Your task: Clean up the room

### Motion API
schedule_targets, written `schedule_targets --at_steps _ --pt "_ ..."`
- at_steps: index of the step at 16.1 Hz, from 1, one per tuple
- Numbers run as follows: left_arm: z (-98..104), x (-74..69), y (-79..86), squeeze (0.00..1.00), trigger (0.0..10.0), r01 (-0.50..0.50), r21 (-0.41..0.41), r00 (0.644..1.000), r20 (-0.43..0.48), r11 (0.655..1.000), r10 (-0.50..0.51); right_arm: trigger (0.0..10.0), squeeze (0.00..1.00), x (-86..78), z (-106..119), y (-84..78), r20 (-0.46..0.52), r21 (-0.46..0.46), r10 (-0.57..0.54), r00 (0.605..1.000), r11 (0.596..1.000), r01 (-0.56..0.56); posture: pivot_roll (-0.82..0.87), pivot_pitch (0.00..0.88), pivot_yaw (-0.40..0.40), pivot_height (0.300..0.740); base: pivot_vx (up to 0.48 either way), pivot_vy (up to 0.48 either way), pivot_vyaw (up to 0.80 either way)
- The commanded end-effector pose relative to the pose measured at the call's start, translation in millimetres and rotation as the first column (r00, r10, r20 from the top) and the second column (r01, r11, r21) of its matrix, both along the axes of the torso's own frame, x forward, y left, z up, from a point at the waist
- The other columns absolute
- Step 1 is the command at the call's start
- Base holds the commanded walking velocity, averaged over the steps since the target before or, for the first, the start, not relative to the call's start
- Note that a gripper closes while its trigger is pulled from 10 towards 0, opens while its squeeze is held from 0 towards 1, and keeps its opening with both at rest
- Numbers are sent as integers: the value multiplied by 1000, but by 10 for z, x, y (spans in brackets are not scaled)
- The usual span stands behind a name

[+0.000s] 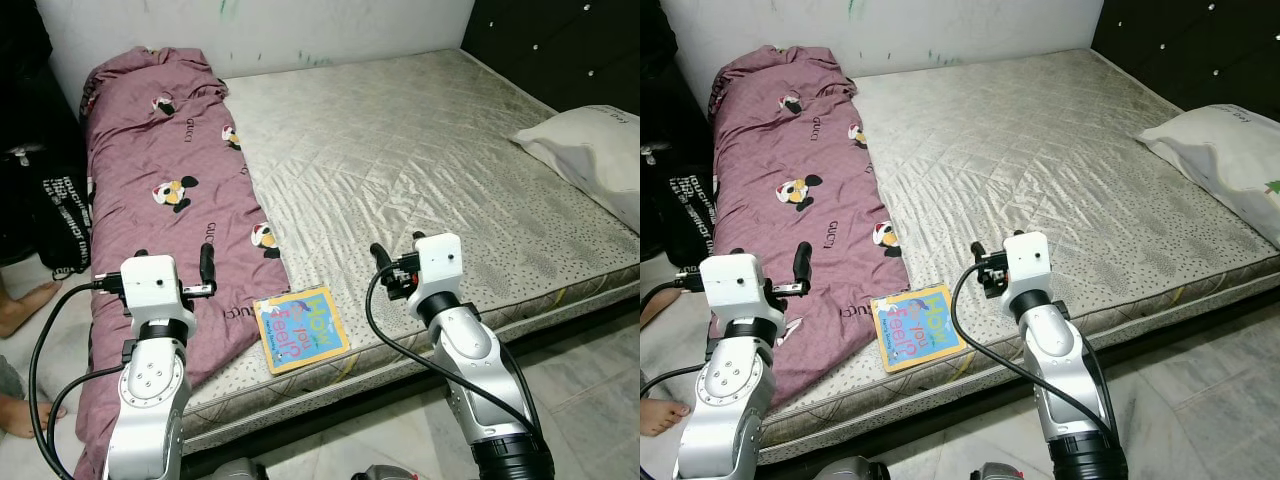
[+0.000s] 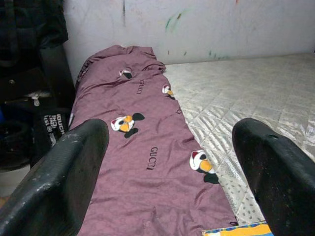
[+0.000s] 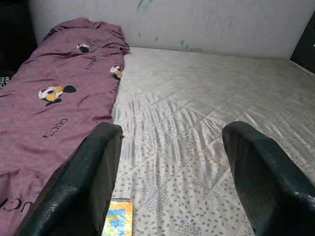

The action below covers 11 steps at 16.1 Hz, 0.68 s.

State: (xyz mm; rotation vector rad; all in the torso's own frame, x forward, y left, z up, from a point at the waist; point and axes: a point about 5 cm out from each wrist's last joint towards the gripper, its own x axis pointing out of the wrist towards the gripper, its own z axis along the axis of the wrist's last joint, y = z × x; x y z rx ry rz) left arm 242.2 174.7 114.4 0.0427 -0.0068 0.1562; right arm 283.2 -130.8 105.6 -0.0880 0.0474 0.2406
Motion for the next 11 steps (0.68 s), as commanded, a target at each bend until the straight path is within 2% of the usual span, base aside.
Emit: schedule_targets --at_steps 1,2,11 --pt "-7 -21 18 0 10000 -16 1 1000 -9 1000 16 10000 0 6 29 2 6 -1 7 1000 1000 -7 -53 0 -9 740 0 0 0" --pt "-7 -22 18 0 10000 -16 1 1000 -9 1000 16 10000 0 5 29 2 6 -1 7 1000 1000 -7 -53 0 -9 740 0 0 0" --pt "-14 -30 25 0 10000 -28 -7 1000 -13 1000 28 10000 0 10 14 18 -3 -4 24 1000 1000 -24 -50 0 -14 647 0 0 0"
